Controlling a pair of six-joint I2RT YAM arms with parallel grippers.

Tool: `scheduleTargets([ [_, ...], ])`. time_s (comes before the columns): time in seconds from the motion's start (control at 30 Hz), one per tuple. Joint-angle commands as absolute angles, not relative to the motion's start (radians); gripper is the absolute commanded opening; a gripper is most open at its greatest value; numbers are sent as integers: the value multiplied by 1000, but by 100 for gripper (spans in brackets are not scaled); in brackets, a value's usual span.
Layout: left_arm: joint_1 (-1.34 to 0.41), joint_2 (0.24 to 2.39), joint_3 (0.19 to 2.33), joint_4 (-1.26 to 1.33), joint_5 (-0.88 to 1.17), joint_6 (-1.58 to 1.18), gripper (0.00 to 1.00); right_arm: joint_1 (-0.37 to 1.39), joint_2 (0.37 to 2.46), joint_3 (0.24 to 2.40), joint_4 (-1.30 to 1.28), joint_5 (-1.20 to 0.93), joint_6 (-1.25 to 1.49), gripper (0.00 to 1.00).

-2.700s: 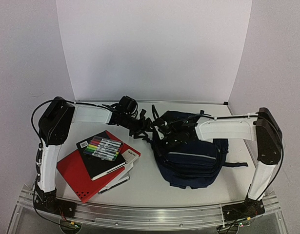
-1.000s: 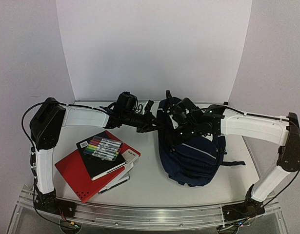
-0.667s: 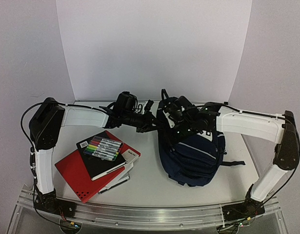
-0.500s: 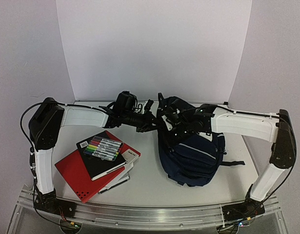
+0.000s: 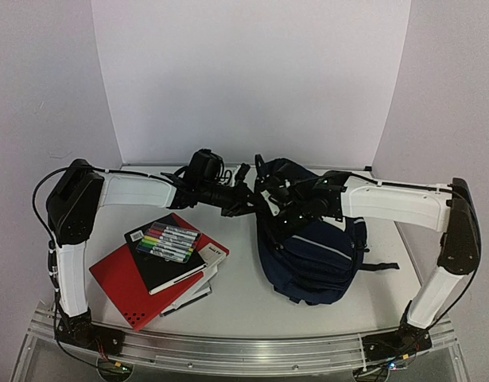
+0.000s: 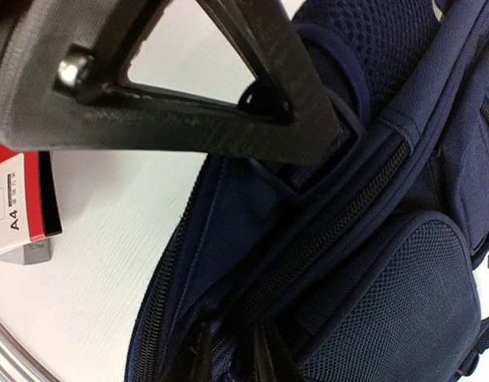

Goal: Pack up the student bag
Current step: Zip the student bag at the center of the board.

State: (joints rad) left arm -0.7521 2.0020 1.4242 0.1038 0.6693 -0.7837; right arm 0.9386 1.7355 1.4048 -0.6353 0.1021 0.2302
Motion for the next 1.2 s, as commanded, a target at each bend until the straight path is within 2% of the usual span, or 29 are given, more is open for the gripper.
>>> scheduleTargets([
  [0.0, -747, 1897, 1460, 218, 677, -761, 0, 935, 1740, 1370, -679, 97, 216, 13],
  [0.23, -741, 1913, 1493, 165, 646, -758, 0, 935, 1708, 1361, -673, 27, 199, 0],
  [0.67, -642, 2011, 1573, 140, 654, -813, 0, 940, 1654, 1273, -637, -95, 203, 0],
  [1.17, -555, 2329, 1909, 114, 718, -771, 0, 940, 1719, 1163, -483, -69, 259, 0],
])
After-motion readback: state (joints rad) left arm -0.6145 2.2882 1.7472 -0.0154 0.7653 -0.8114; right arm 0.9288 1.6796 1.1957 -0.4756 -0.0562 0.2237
